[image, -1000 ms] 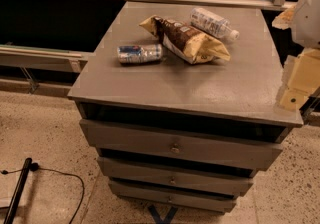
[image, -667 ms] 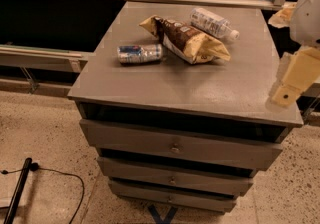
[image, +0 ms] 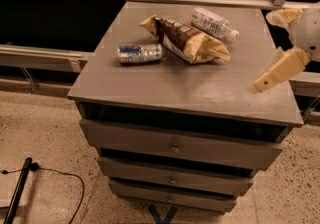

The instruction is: Pick brown chip bag

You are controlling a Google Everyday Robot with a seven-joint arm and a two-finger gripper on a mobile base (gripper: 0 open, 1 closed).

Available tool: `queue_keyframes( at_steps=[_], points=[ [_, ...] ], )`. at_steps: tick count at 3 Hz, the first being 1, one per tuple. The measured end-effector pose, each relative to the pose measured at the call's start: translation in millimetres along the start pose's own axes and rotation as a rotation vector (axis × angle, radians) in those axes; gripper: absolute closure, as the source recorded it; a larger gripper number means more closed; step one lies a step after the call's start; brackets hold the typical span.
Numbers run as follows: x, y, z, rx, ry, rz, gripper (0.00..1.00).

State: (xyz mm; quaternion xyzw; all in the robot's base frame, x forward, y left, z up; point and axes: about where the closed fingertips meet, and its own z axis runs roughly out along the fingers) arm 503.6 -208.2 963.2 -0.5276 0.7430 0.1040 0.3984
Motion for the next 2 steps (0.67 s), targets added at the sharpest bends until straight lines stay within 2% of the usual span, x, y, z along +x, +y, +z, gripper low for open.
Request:
queue_keyframes(
  at_steps=[1,2],
  points=[
    [-16,-13,18,0.106,-0.191,0.134,0.00],
    [-7,-20,39,0.176,-0.245,0.272,0.00]
  ],
)
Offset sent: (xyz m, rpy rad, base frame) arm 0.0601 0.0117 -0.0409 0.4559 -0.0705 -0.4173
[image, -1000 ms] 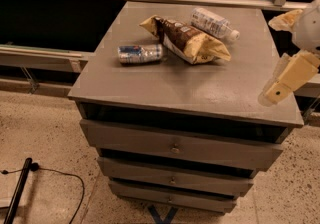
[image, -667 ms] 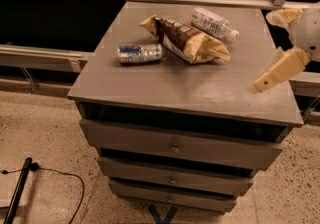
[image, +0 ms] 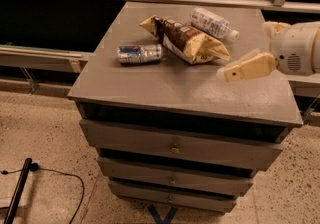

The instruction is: Pick brown chip bag

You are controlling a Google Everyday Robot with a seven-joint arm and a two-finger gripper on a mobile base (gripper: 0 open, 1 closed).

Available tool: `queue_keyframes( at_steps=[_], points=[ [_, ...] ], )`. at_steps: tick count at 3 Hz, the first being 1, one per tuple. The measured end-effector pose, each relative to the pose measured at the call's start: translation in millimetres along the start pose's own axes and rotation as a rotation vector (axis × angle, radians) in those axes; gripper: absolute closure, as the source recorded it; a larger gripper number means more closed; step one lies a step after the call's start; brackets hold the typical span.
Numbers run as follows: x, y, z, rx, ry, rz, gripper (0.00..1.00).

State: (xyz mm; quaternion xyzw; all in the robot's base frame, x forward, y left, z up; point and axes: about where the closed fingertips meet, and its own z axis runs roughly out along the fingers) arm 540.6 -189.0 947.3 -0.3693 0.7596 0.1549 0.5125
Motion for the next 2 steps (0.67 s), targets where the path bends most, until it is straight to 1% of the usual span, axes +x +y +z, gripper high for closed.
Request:
queue_keyframes(
  at_steps=[1,2],
  points=[
    [15.6,-10.4,18.8,0.053,-0.006,0.123,0.00],
    [15.3,-13.2,20.6,0.067,-0.011,0.149,0.00]
  ],
)
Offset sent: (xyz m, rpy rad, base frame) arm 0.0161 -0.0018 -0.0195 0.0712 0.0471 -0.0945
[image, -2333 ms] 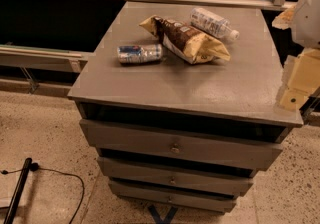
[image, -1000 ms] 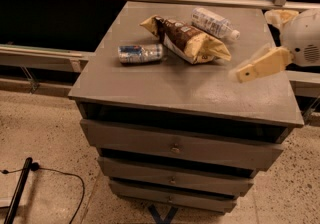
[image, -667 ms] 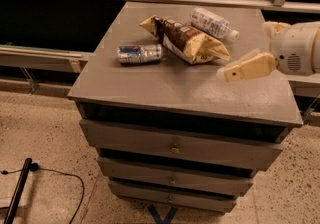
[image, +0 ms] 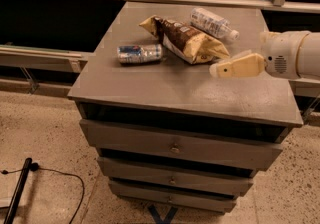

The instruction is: Pick brown chip bag

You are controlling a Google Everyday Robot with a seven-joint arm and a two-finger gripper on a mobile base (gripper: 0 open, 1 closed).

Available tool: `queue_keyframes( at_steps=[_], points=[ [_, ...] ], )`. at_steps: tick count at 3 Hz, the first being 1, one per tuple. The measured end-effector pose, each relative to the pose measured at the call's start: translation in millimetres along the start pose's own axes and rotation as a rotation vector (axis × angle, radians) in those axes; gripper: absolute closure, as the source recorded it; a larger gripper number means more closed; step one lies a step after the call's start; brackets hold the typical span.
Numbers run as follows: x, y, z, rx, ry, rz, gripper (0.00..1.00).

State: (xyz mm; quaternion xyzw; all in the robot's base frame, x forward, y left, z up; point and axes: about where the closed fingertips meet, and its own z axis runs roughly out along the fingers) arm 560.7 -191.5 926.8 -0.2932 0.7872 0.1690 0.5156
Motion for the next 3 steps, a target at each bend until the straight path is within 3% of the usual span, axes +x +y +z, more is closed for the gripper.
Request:
queue_keyframes(
  at_steps=[2,3],
  points=[
    [-12,-4,41,0.013,-0.094,-0.081,0.00],
    [-20,-16,67,0.008,-0.148,-0.158,0.00]
  ],
)
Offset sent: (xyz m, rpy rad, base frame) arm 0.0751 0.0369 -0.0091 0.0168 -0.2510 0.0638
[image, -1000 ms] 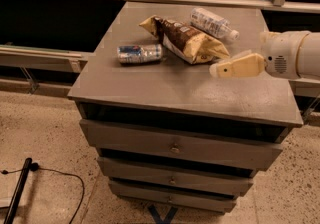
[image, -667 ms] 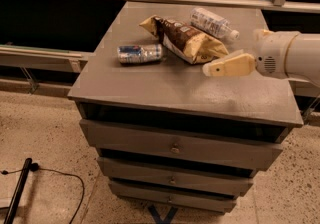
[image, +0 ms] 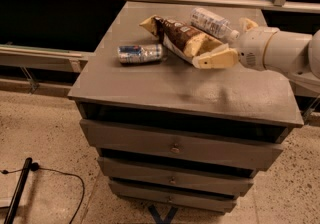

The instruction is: Pick brown chip bag

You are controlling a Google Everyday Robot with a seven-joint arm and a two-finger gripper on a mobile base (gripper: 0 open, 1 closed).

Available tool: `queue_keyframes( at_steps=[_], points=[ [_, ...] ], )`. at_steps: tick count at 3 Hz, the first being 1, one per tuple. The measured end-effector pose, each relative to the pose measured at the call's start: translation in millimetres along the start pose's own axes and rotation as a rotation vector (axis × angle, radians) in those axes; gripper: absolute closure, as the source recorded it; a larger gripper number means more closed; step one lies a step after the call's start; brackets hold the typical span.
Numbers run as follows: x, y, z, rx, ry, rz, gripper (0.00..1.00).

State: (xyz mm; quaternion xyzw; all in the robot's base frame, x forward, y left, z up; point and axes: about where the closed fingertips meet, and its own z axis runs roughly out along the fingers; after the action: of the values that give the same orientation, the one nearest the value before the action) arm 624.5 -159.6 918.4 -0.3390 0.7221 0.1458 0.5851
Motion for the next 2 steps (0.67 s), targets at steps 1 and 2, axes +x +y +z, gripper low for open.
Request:
queue_keyframes(
  at_steps=[1,2],
  points=[
    [7,-6,22,-0.005,0.008,-0.103,0.00],
    [21,-12,44,-0.015,0.027,-0.175,0.00]
  ],
)
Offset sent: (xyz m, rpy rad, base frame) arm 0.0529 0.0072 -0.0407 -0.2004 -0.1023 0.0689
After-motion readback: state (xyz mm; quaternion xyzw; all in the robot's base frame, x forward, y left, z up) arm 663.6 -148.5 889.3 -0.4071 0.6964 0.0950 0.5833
